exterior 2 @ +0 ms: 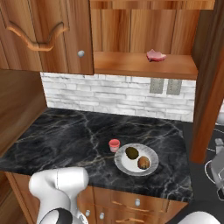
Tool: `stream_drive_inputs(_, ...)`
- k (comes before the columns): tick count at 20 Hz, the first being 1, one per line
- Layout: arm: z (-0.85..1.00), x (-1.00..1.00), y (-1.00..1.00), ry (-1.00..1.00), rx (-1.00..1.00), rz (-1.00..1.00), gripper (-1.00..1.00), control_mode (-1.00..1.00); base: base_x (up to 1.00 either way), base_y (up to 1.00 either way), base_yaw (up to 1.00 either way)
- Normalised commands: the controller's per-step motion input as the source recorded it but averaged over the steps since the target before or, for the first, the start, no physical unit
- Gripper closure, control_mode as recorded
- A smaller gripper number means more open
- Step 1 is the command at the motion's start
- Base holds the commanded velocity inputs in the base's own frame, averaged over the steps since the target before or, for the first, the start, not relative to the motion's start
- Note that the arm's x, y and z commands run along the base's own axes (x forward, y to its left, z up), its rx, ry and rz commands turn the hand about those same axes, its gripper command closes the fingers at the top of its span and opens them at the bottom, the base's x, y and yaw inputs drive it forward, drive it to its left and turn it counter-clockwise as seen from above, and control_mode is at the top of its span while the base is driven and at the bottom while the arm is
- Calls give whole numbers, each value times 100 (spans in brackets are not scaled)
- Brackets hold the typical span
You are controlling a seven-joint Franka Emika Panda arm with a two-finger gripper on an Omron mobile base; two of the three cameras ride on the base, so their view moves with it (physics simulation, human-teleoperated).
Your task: Pick the avocado and bread from the counter and place them on the plate. Then pick the jam from the cabinet and place it next to the plate. Lastly close the cabinet door.
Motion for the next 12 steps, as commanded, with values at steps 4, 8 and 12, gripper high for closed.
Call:
stream_drive_inputs(4,-29,33,24,1,-3,9,-100,-100,0,0,0)
stream_drive_inputs(8,-10,38,41,0,-2,9,-100,-100,0,0,0)
stream_drive_inputs(12,-9,55,52,1,-3,7,-100,-100,0,0,0)
